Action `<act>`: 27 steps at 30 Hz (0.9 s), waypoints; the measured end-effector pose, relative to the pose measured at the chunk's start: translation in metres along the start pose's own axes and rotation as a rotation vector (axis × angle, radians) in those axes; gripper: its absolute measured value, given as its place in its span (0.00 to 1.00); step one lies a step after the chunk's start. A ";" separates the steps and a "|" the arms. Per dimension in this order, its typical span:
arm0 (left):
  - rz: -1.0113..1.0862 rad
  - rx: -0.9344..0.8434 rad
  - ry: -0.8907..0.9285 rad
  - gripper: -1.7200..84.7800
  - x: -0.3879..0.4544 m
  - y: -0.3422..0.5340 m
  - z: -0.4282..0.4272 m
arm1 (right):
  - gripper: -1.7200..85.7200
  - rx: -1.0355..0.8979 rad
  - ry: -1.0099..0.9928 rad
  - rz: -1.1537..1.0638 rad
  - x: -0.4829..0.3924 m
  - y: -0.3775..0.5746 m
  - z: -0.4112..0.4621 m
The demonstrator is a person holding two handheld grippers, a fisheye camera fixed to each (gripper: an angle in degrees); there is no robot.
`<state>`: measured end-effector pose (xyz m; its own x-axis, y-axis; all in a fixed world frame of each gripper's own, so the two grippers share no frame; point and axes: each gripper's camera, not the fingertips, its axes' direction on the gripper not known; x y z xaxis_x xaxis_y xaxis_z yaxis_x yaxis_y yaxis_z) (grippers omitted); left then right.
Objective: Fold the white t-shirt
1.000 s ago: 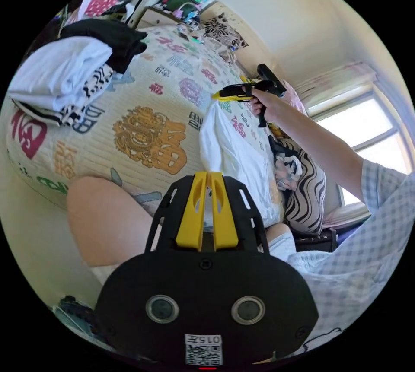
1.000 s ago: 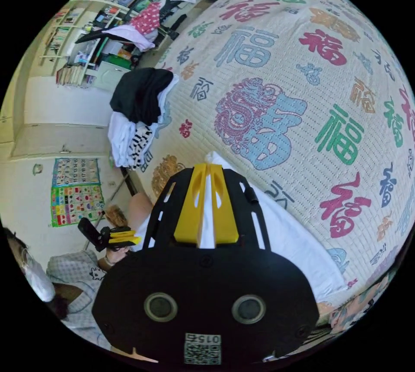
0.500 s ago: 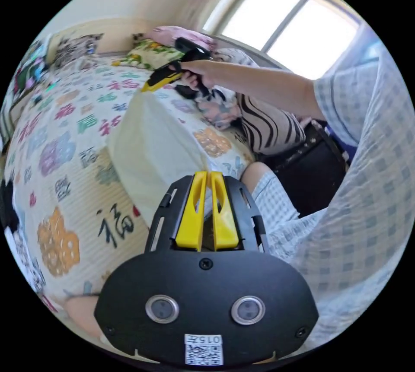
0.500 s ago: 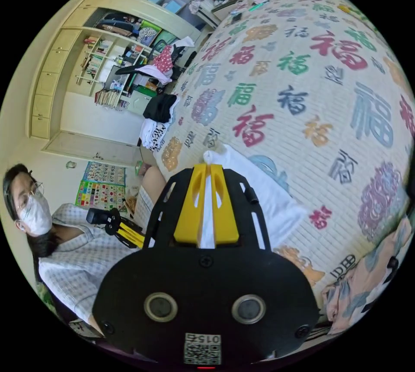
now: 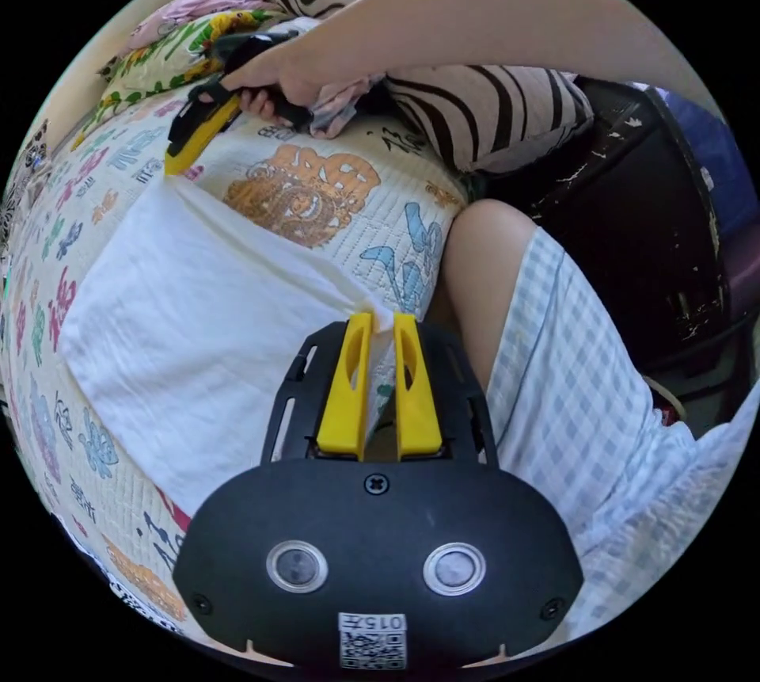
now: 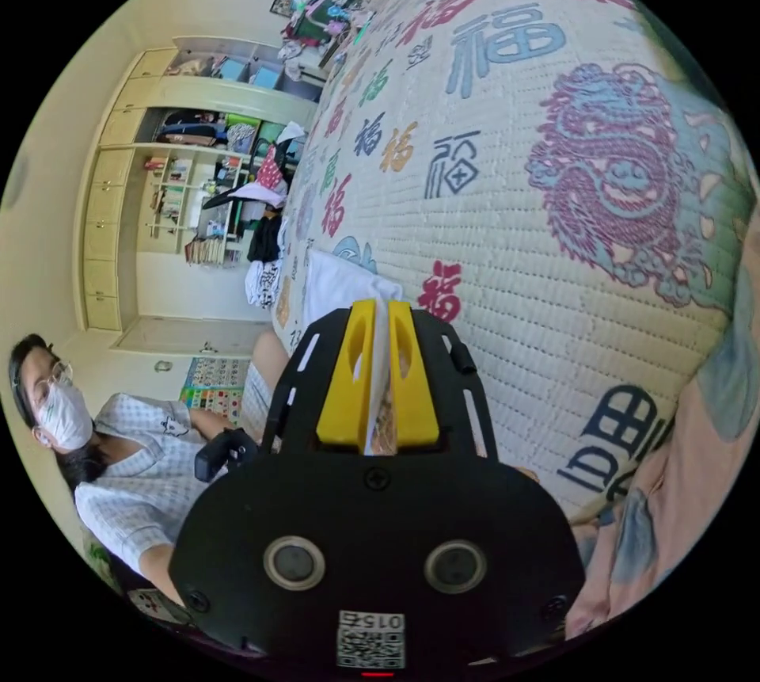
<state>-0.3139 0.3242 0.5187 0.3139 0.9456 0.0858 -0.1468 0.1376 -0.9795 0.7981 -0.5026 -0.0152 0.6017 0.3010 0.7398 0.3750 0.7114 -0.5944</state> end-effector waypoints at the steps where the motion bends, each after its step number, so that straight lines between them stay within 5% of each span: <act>1: -0.005 -0.031 0.015 0.09 -0.005 -0.005 0.011 | 0.07 0.022 0.018 0.027 0.007 0.007 -0.005; 7: 0.018 0.090 0.206 0.10 -0.031 -0.007 -0.021 | 0.09 0.187 0.103 -0.012 -0.010 0.077 -0.039; 11: -0.142 0.228 0.115 0.09 -0.079 0.026 -0.069 | 0.08 0.096 0.126 -0.129 -0.054 0.136 -0.018; 18: -0.359 0.090 0.054 0.08 -0.158 0.061 -0.045 | 0.02 -0.211 0.263 -0.086 -0.054 0.205 0.073; 27: -0.419 0.090 0.203 0.06 -0.214 0.072 -0.071 | 0.02 -0.210 0.160 0.034 -0.025 0.257 0.020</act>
<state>-0.3247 0.1108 0.4172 0.5390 0.7279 0.4238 -0.0465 0.5281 -0.8479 0.8658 -0.3147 -0.1800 0.7137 0.2062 0.6694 0.4813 0.5500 -0.6826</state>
